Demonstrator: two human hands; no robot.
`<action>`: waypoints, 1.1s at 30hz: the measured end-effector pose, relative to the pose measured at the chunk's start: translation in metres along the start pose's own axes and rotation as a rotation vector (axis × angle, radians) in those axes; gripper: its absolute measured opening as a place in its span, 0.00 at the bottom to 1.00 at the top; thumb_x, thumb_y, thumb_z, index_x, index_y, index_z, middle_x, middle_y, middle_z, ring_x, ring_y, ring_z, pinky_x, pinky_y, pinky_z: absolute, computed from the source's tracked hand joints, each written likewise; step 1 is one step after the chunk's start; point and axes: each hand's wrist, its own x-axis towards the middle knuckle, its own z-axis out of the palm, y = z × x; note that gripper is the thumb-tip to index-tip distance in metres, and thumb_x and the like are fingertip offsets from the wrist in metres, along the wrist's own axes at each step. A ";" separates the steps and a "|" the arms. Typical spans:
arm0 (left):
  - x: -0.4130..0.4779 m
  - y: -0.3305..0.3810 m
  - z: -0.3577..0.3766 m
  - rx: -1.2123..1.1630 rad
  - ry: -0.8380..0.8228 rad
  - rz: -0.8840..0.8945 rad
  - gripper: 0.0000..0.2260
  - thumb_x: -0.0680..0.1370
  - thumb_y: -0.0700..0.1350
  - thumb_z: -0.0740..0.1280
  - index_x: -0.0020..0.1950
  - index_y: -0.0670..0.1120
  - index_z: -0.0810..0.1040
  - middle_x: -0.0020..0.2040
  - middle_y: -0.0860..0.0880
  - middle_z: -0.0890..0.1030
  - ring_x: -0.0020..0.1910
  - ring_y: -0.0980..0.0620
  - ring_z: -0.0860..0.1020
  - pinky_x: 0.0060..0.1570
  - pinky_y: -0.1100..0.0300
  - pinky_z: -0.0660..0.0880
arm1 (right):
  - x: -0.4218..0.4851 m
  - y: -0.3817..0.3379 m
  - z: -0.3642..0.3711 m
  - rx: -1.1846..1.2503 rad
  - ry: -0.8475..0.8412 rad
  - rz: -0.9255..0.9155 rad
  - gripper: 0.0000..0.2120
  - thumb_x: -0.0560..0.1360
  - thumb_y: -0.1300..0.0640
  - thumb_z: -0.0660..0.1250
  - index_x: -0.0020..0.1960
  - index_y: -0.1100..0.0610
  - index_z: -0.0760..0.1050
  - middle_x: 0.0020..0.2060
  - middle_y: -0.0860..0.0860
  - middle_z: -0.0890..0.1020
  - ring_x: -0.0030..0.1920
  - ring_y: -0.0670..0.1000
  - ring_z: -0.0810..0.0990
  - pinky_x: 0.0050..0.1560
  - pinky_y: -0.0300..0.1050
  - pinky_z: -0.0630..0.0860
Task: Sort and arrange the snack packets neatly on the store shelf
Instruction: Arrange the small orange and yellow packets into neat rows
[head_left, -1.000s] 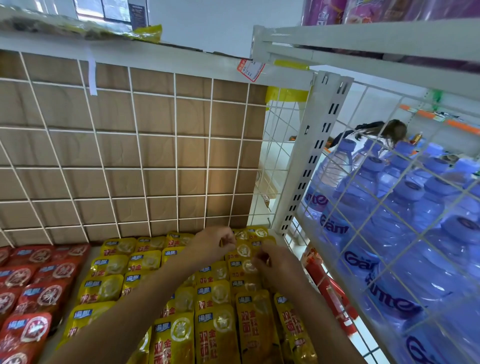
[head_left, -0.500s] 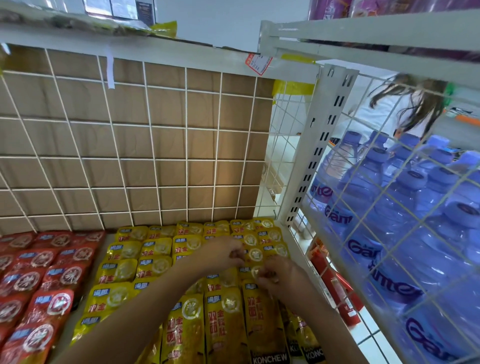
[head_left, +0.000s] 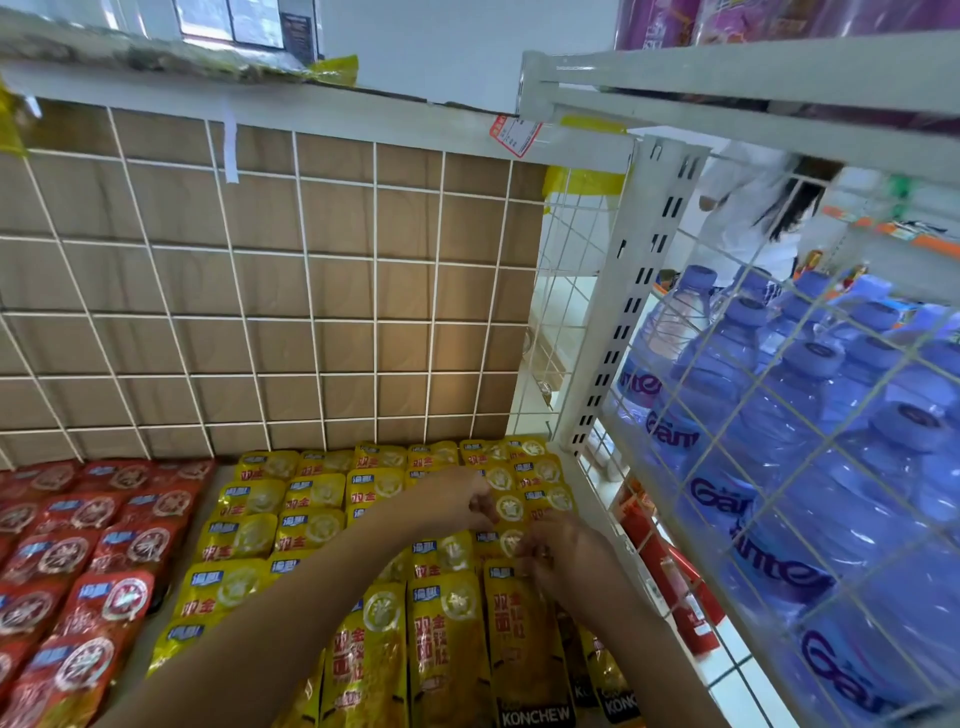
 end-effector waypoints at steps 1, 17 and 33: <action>0.001 0.000 0.000 0.004 -0.001 0.002 0.10 0.76 0.47 0.67 0.54 0.46 0.81 0.54 0.48 0.81 0.52 0.51 0.77 0.47 0.61 0.71 | 0.000 0.000 0.001 0.005 -0.002 0.009 0.04 0.71 0.56 0.67 0.44 0.51 0.80 0.44 0.44 0.74 0.50 0.48 0.76 0.47 0.42 0.74; -0.009 -0.041 -0.028 -0.161 0.308 -0.087 0.07 0.79 0.44 0.63 0.53 0.45 0.78 0.46 0.53 0.75 0.46 0.57 0.72 0.39 0.70 0.65 | 0.001 0.005 0.005 0.052 0.026 -0.044 0.02 0.73 0.55 0.67 0.45 0.51 0.79 0.43 0.41 0.74 0.51 0.45 0.74 0.50 0.41 0.73; 0.013 0.002 -0.006 0.055 -0.096 0.059 0.11 0.73 0.49 0.71 0.51 0.46 0.80 0.49 0.48 0.81 0.46 0.53 0.76 0.41 0.62 0.69 | -0.001 0.004 0.004 0.089 0.057 -0.022 0.02 0.71 0.57 0.68 0.44 0.52 0.79 0.44 0.43 0.75 0.50 0.47 0.75 0.49 0.45 0.75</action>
